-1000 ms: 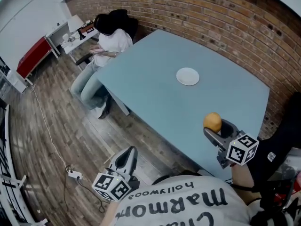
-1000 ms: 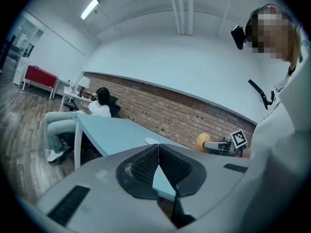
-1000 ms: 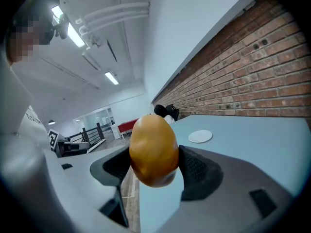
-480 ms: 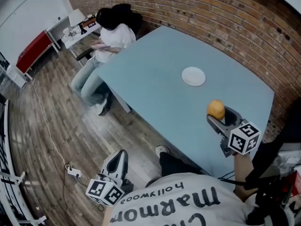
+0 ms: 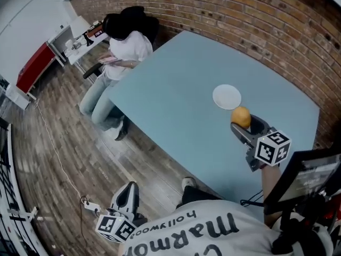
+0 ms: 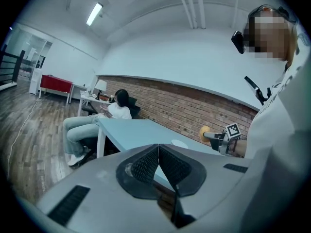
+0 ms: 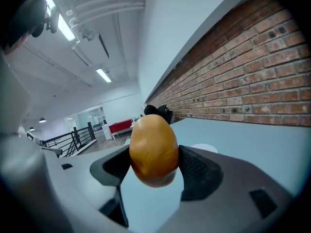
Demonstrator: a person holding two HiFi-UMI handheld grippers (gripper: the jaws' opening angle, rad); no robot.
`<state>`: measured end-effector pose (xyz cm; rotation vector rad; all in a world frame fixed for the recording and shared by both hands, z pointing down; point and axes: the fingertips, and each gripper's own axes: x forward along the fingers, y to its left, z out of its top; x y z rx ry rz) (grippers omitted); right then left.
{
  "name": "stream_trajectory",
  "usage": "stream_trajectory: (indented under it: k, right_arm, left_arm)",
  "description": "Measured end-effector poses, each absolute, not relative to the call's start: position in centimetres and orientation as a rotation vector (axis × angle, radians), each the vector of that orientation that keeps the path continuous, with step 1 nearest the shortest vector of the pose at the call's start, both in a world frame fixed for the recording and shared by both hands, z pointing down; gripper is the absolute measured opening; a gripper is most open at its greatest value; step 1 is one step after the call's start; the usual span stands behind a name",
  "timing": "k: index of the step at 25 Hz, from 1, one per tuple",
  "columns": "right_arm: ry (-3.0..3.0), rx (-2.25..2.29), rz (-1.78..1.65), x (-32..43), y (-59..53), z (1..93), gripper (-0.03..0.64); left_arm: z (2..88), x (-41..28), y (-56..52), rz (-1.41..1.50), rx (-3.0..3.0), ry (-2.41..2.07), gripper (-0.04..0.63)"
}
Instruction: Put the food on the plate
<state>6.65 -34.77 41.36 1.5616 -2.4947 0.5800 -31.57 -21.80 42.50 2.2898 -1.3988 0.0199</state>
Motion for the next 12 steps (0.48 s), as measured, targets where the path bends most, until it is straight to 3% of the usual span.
stream_trajectory:
  k: [12]
  right_arm:
    - [-2.348, 1.640, 0.755, 7.0, -44.2, 48.2, 0.313]
  left_arm:
    - [43.7, -31.7, -32.7, 0.165, 2.284, -1.301, 0.006]
